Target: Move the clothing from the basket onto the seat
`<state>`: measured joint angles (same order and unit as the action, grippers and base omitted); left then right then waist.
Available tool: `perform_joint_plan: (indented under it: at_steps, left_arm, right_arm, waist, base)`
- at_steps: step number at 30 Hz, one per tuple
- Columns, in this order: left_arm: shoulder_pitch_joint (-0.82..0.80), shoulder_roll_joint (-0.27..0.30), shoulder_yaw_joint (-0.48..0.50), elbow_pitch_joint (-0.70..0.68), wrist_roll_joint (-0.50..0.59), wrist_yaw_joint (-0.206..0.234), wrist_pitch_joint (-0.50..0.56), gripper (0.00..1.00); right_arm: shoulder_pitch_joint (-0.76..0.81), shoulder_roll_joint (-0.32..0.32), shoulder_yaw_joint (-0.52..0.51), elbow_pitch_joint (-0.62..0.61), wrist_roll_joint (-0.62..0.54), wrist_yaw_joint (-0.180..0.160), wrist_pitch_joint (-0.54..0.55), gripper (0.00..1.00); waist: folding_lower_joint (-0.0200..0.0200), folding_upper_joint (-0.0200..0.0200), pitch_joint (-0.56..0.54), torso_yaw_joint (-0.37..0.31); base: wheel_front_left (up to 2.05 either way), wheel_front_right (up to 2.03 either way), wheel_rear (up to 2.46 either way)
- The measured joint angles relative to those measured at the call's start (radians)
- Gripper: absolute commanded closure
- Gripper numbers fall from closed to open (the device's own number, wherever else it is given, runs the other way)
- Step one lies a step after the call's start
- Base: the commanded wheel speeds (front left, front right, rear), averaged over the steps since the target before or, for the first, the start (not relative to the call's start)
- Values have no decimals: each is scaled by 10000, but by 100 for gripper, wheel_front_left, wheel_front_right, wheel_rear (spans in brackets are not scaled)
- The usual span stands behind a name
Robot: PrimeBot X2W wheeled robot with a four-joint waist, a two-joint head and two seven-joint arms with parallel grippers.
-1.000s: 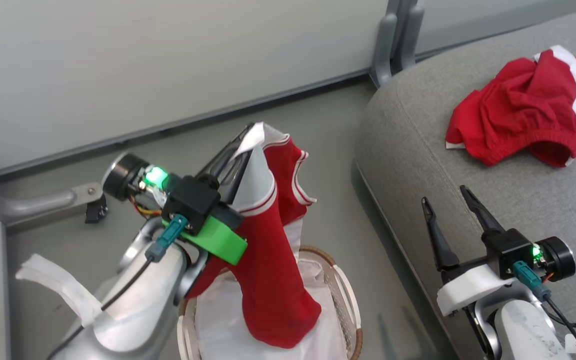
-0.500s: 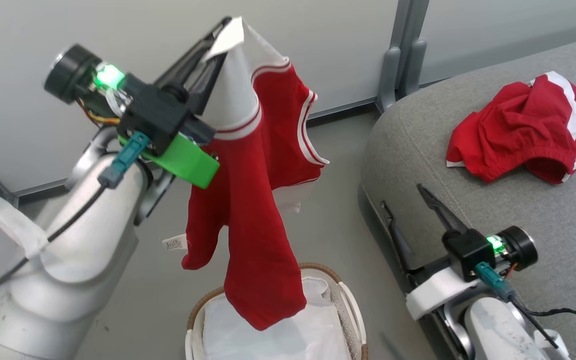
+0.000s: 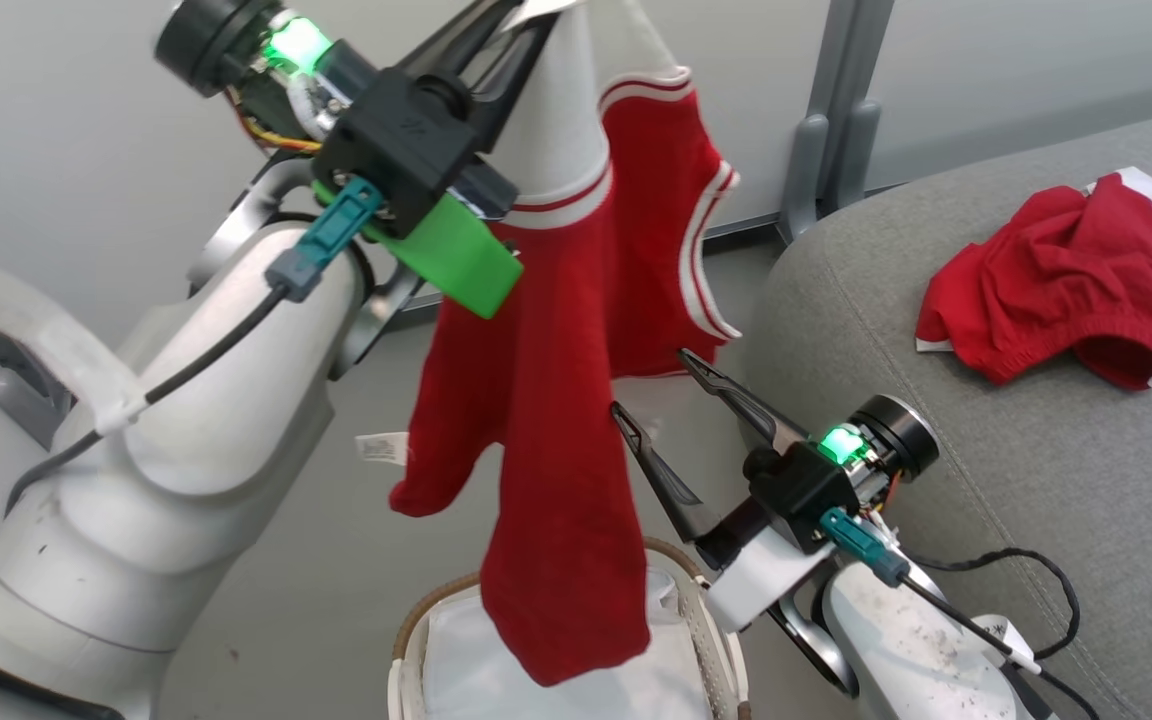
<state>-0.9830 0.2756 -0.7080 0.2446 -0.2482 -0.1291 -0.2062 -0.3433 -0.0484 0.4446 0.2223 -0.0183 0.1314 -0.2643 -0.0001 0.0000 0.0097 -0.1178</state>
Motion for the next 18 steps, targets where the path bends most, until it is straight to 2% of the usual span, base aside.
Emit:
perform_joint_plan:
  at_steps: [18]
  left_arm:
    - [-654, -991, -1400, -176, -685, -13, -196, 100]
  right_arm:
    - [-1026, -6, 794, 1104, 811, 0, 0, 0]
  waist:
    - [0, 0, -273, 844]
  base:
    - [0, 0, 0]
